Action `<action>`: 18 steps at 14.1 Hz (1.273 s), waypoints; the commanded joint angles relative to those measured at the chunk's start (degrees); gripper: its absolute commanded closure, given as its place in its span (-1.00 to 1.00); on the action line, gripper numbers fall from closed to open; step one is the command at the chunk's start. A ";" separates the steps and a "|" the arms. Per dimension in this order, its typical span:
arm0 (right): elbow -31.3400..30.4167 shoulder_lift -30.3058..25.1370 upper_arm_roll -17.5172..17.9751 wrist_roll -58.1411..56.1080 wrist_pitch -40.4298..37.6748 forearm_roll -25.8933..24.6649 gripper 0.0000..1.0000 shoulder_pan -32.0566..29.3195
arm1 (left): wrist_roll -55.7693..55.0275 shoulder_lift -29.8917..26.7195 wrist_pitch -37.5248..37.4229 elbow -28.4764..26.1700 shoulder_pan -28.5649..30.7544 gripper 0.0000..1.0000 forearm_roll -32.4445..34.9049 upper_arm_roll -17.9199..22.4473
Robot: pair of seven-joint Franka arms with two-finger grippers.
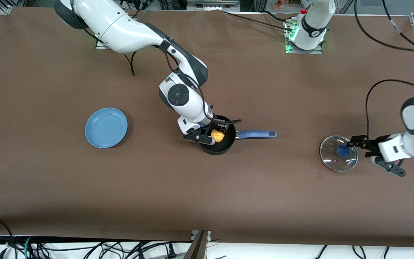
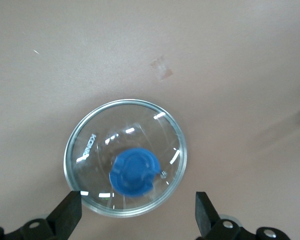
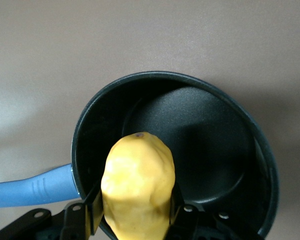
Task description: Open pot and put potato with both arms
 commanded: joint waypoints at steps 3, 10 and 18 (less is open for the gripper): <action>0.66 0.39 0.11 0.66 -0.92 -0.14 -0.98 -0.21 | -7.84 -10.85 -9.43 -0.74 -2.08 -1.00 -0.14 -1.32; 2.76 -6.36 0.11 -1.44 -15.57 -1.63 -0.99 -3.80 | -27.01 -22.02 -20.86 -0.74 -11.14 -1.00 3.47 -1.68; -0.99 -21.91 -0.15 -24.79 -34.66 -2.08 -0.99 -17.68 | -36.08 -27.75 -20.71 -4.26 -27.65 -1.00 4.26 13.49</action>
